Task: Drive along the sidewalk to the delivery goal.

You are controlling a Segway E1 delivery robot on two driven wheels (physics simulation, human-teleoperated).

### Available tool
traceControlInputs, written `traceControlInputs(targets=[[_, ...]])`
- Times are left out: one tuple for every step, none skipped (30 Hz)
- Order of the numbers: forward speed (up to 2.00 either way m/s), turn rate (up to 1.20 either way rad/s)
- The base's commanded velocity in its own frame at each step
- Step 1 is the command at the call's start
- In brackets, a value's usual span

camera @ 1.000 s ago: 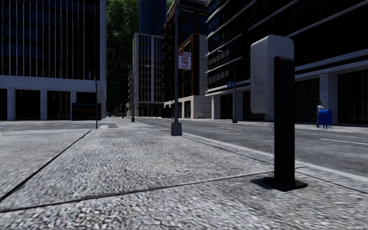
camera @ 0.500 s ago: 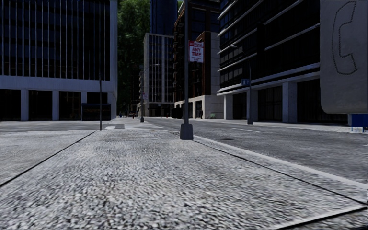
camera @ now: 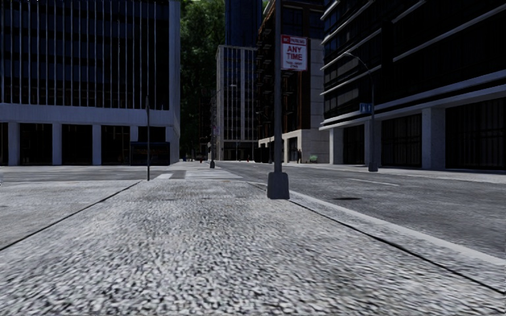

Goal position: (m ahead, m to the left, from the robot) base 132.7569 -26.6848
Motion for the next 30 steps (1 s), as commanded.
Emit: traceControlInputs(targets=[[2.00,0.29],[2.00,0.29],[2.00,0.29],[2.00,0.29],[2.00,0.29],[2.00,0.29],[2.00,0.29],[2.00,0.29],[2.00,0.29],[2.00,0.29],[2.00,0.29],[2.00,0.29],[2.00,0.29],[2.00,0.29],[2.00,0.29],[2.00,0.29],[2.00,0.29],[2.00,0.29],[2.00,0.29],[2.00,0.29],[2.00,0.29],[2.00,0.29],[2.00,0.29],[2.00,0.29],[2.00,0.29],[2.00,0.29],[2.00,0.29],[2.00,0.29],[2.00,0.29],[2.00,0.29]])
